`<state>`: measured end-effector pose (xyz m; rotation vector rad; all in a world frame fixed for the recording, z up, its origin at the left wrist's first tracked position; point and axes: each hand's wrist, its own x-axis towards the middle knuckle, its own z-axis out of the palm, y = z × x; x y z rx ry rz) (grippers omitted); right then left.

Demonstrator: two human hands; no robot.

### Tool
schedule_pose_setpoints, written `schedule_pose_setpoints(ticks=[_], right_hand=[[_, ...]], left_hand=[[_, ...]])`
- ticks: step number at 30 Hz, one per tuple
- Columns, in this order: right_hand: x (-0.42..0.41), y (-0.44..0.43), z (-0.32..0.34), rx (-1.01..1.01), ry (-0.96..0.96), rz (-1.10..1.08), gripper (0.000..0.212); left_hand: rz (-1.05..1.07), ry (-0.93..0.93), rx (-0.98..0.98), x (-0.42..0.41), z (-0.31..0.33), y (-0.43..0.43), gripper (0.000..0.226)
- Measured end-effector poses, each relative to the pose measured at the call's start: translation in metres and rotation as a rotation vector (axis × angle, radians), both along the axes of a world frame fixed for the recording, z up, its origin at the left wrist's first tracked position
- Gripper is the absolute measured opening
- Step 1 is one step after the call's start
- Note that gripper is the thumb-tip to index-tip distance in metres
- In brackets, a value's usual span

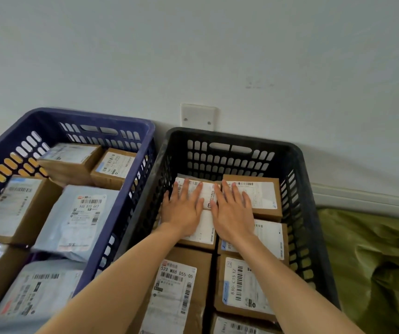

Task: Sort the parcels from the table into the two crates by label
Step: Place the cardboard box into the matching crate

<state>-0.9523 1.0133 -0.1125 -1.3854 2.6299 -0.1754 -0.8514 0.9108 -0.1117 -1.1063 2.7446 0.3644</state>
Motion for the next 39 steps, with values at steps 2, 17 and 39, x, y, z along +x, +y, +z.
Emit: schedule_pose_setpoints(ticks=[2, 17, 39], right_hand=[[0.0, -0.002, -0.003, -0.018, 0.005, 0.001, 0.055], [0.001, 0.006, 0.03, -0.194, -0.066, -0.066, 0.049], [0.25, -0.144, 0.139, -0.611, -0.13, 0.258, 0.037]], left_hand=[[0.007, -0.002, -0.027, -0.001, -0.004, 0.0, 0.054], [-0.128, -0.08, -0.136, 0.011, 0.046, 0.001, 0.056], [0.174, 0.251, -0.273, 0.315, 0.185, -0.092, 0.054]])
